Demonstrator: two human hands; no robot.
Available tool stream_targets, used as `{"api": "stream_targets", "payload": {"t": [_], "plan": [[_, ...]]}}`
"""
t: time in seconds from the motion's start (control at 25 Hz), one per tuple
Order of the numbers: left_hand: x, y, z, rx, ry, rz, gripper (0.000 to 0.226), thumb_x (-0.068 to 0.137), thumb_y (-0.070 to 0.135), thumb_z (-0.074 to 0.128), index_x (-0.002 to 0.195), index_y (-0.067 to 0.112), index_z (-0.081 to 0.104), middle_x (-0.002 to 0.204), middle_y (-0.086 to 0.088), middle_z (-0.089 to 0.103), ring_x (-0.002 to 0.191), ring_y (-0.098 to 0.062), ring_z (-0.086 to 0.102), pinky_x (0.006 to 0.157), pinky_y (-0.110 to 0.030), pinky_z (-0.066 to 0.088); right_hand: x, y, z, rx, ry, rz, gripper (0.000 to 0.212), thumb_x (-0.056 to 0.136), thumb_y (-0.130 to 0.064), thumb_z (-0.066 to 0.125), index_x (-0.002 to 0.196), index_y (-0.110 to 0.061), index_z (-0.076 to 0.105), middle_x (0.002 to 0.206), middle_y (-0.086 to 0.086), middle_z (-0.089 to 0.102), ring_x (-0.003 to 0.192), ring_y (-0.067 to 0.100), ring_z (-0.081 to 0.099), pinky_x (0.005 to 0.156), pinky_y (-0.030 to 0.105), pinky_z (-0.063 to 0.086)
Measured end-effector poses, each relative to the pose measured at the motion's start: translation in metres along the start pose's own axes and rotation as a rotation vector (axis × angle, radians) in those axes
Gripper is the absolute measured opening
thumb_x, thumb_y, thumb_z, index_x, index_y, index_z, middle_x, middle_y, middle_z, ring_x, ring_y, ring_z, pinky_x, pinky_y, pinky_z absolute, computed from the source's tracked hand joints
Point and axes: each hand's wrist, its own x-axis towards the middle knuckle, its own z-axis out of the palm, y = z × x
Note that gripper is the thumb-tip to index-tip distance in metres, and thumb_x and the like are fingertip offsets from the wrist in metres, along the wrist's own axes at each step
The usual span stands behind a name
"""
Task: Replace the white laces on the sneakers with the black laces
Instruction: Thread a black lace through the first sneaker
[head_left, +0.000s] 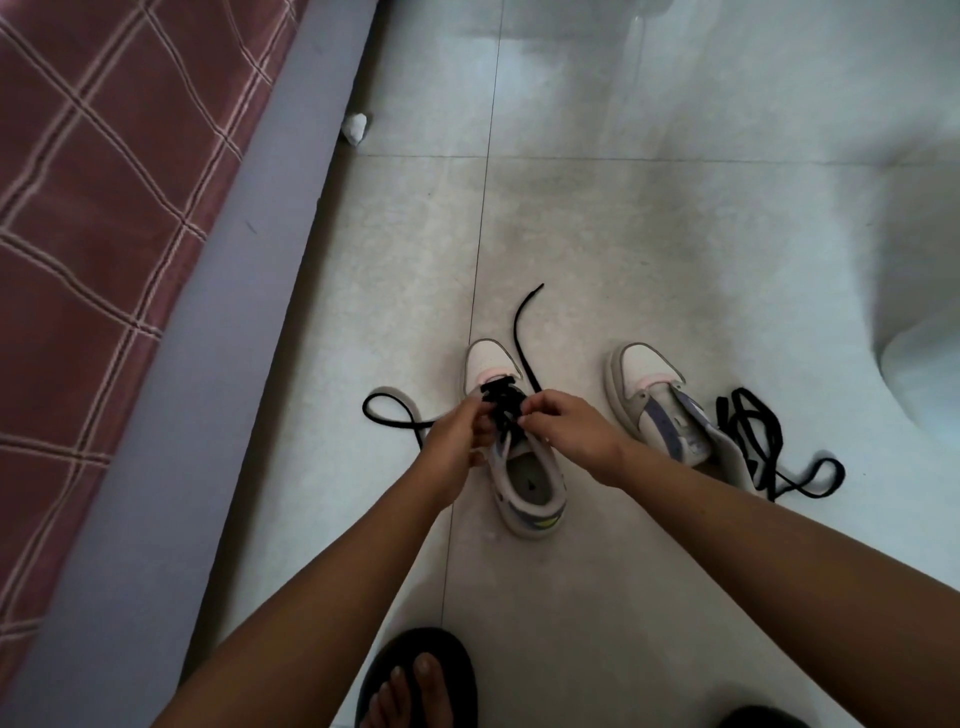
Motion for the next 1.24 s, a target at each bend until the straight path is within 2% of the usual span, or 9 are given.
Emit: {"api": "stream_targets", "payload": {"t": [0.16, 0.32, 0.44, 0.64, 0.76, 0.92, 1.04, 1.16, 1.24], "plan": [[0.001, 0.008, 0.013, 0.028, -0.028, 0.016, 0.028, 0.095, 0.033, 0.052, 0.112, 0.013, 0.063, 0.090, -0.003, 0.064, 0.073, -0.010, 0.058, 0.059, -0.019, 0.046, 0.005, -0.007, 0.004, 0.069, -0.042, 0.081, 0.041, 0.092, -0.045, 0.052, 0.098, -0.007, 0.066, 0.090, 0.003, 0.065, 0.083, 0.015, 0.060, 0.071, 0.023, 0.046], [-0.002, 0.013, 0.024, -0.181, -0.009, 0.062, 0.023, 0.093, 0.007, 0.054, 0.114, 0.009, 0.063, 0.088, -0.002, 0.068, 0.068, -0.006, 0.065, 0.048, -0.013, 0.048, 0.009, -0.007, 0.011, 0.256, 0.135, 0.017, 0.026, 0.091, -0.025, 0.061, 0.070, -0.011, 0.060, 0.059, -0.004, 0.057, 0.054, 0.007, 0.050, 0.047, 0.013, 0.041], [0.001, 0.005, 0.019, -0.328, -0.040, 0.062, 0.025, 0.098, 0.014, 0.047, 0.119, 0.007, 0.058, 0.097, -0.005, 0.068, 0.081, -0.010, 0.066, 0.063, -0.021, 0.050, 0.010, -0.004, 0.013, 0.540, 0.165, 0.090, 0.017, 0.095, -0.020, 0.054, 0.085, -0.008, 0.062, 0.074, 0.004, 0.063, 0.064, 0.012, 0.058, 0.051, 0.016, 0.047], [0.006, -0.017, -0.011, -0.584, 0.030, -0.018, 0.029, 0.103, 0.022, 0.034, 0.093, 0.005, 0.055, 0.049, 0.000, 0.050, 0.062, -0.014, 0.056, 0.084, -0.035, 0.050, 0.013, 0.012, -0.017, 0.872, 0.153, 0.178, 0.027, 0.102, -0.027, 0.036, 0.085, -0.013, 0.051, 0.069, 0.003, 0.057, 0.063, 0.014, 0.065, 0.070, 0.030, 0.049], [0.009, -0.025, -0.021, -0.587, 0.068, -0.050, 0.028, 0.103, 0.023, 0.035, 0.091, 0.005, 0.053, 0.045, 0.001, 0.048, 0.065, -0.016, 0.052, 0.080, -0.035, 0.051, 0.014, 0.019, -0.028, 0.809, 0.168, 0.166, 0.029, 0.101, -0.032, 0.037, 0.087, -0.013, 0.054, 0.069, 0.002, 0.059, 0.069, 0.012, 0.067, 0.072, 0.031, 0.049], [0.009, -0.018, -0.017, -0.626, 0.032, -0.036, 0.030, 0.103, 0.028, 0.034, 0.089, 0.010, 0.054, 0.051, 0.001, 0.056, 0.064, -0.015, 0.059, 0.076, -0.032, 0.050, 0.000, 0.020, -0.018, 0.217, -0.126, 0.006, 0.031, 0.093, -0.041, 0.051, 0.112, -0.020, 0.062, 0.108, -0.009, 0.065, 0.102, 0.002, 0.058, 0.082, 0.017, 0.046], [0.007, -0.018, -0.012, -0.725, 0.003, -0.004, 0.034, 0.103, 0.029, 0.030, 0.084, 0.010, 0.050, 0.053, -0.002, 0.057, 0.059, -0.017, 0.064, 0.074, -0.034, 0.051, -0.004, 0.017, -0.002, -0.019, -0.037, -0.259, 0.011, 0.090, -0.021, 0.062, 0.095, -0.015, 0.070, 0.094, -0.005, 0.067, 0.083, -0.007, 0.059, 0.073, 0.003, 0.041], [0.007, -0.017, -0.008, -0.729, 0.007, 0.020, 0.036, 0.104, 0.030, 0.028, 0.078, 0.012, 0.045, 0.044, 0.000, 0.044, 0.044, -0.013, 0.053, 0.069, -0.031, 0.046, 0.002, -0.004, 0.006, 0.344, 0.077, -0.156, 0.019, 0.095, -0.021, 0.053, 0.088, -0.009, 0.066, 0.065, 0.001, 0.066, 0.063, 0.008, 0.063, 0.066, 0.015, 0.050], [0.009, -0.015, -0.007, -0.641, 0.014, 0.013, 0.035, 0.104, 0.031, 0.027, 0.077, 0.013, 0.042, 0.040, 0.003, 0.035, 0.038, -0.010, 0.041, 0.064, -0.028, 0.041, 0.007, -0.013, 0.003, 0.594, 0.098, -0.058, 0.023, 0.099, -0.024, 0.044, 0.087, -0.010, 0.058, 0.043, -0.002, 0.047, 0.040, 0.012, 0.049, 0.056, 0.026, 0.052]]}}
